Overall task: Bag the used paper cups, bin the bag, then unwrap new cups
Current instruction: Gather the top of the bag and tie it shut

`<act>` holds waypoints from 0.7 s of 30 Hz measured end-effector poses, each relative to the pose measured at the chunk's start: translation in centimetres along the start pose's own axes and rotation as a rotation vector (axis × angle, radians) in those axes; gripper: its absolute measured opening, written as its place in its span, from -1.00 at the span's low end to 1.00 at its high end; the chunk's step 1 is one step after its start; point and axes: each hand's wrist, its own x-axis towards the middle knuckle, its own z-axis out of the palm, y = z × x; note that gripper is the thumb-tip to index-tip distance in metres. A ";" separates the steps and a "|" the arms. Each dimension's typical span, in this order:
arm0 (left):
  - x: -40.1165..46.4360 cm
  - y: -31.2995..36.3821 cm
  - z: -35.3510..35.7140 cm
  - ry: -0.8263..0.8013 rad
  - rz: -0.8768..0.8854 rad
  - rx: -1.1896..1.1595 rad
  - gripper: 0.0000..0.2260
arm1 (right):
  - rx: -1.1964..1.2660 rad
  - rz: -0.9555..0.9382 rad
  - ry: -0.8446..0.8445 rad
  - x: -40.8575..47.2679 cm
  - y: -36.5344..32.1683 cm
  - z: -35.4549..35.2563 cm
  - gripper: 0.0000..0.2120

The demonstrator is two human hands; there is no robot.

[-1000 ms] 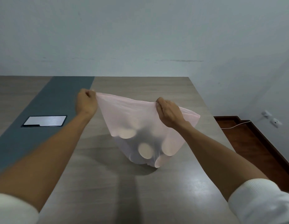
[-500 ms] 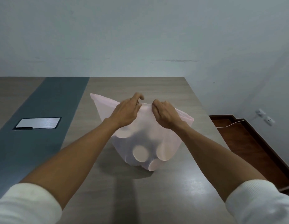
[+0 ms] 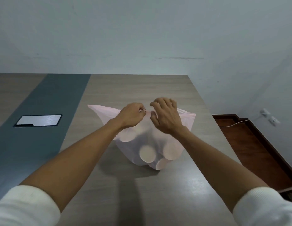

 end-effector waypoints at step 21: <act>-1.6 -1.2 3.0 0.010 -0.139 0.127 -0.65 | 0.061 0.046 -0.090 -3.7 -3.2 2.2 -0.77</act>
